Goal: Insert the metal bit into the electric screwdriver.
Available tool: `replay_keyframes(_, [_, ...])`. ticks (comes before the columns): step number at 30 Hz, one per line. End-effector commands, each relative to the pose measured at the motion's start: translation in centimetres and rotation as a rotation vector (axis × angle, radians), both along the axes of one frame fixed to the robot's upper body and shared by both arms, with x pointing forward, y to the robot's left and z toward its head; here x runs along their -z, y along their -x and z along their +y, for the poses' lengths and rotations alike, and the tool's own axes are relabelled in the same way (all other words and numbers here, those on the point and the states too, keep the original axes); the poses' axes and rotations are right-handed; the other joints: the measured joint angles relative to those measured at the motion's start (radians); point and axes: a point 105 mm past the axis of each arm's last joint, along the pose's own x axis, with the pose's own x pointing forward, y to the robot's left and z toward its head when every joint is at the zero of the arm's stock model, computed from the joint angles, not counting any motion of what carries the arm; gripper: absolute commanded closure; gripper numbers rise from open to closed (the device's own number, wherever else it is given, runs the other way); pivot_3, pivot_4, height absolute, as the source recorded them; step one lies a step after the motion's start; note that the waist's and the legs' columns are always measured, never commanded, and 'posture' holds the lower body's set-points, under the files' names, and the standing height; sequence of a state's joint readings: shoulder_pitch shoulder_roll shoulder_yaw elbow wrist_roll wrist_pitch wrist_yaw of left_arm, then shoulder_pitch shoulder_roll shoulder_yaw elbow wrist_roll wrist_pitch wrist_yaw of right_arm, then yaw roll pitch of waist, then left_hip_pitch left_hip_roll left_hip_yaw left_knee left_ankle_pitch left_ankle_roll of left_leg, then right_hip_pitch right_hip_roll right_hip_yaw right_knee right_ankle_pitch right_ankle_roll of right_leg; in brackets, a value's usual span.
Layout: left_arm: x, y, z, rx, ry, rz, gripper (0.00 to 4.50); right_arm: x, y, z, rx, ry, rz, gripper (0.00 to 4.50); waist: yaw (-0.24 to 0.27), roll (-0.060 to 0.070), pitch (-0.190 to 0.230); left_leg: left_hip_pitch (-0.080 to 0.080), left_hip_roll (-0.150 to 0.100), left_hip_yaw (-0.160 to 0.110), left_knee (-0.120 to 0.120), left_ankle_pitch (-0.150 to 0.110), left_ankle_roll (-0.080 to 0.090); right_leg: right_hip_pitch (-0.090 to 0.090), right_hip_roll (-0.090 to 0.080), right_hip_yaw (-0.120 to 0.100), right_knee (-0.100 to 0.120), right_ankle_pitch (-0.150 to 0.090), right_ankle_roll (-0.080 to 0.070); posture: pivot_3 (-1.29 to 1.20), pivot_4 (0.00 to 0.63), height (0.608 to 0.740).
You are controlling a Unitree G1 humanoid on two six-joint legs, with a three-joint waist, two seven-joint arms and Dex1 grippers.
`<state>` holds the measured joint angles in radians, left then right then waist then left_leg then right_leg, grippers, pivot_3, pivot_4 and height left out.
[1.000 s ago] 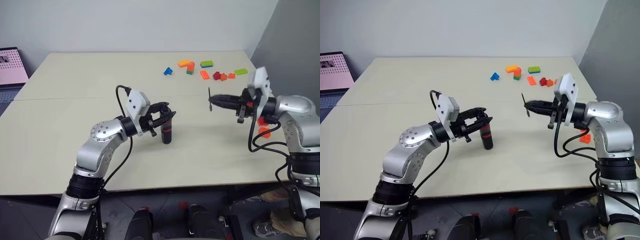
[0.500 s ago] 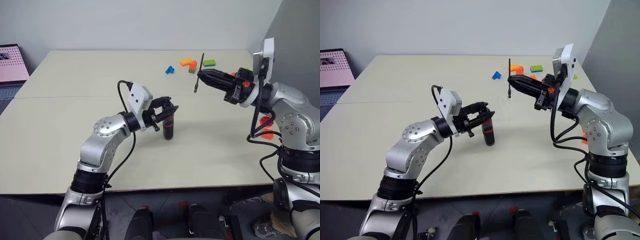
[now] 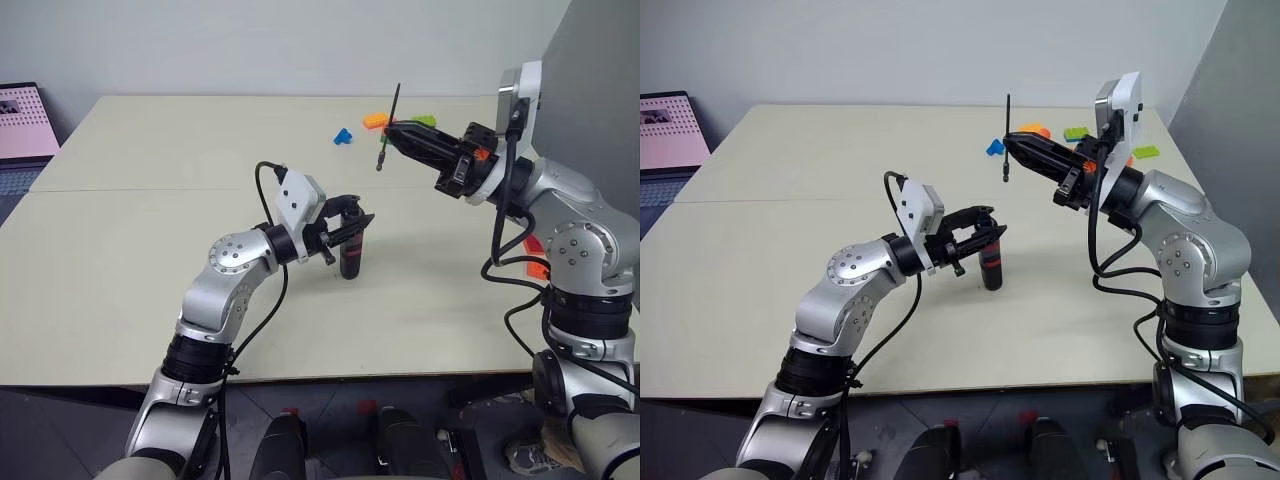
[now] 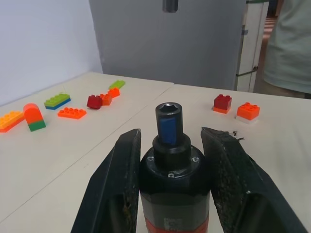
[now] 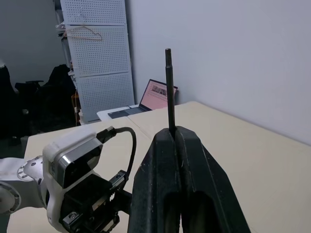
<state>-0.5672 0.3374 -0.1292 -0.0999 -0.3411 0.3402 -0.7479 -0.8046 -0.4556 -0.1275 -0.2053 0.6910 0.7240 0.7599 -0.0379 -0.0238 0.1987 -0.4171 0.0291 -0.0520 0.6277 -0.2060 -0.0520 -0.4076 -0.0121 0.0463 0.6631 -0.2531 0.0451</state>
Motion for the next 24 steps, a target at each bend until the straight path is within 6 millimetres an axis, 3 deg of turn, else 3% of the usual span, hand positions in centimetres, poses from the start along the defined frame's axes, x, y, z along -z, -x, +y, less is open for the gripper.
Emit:
replay_keyframes(1, [-1.0,0.1,-0.5,0.029,-0.002,-0.058,2.92,-1.3,1.2,1.0,-0.041,-0.014,-0.063,4.5,0.0,0.0,0.0,0.0,0.0,0.0,0.0,0.0,0.0,0.0,0.0,0.0,0.0,0.0,0.0,0.0,0.15,0.74])
replay_keyframes(24, [-0.6,0.2,-0.1,0.028,-0.005,-0.034,2.92,0.7,1.5,2.4,-0.037,0.041,0.048,4.5,0.005,0.0,0.0,0.0,0.0,0.0,0.0,0.0,0.0,0.0,0.0,0.0,0.0,0.0,0.0,0.0,0.15,0.74])
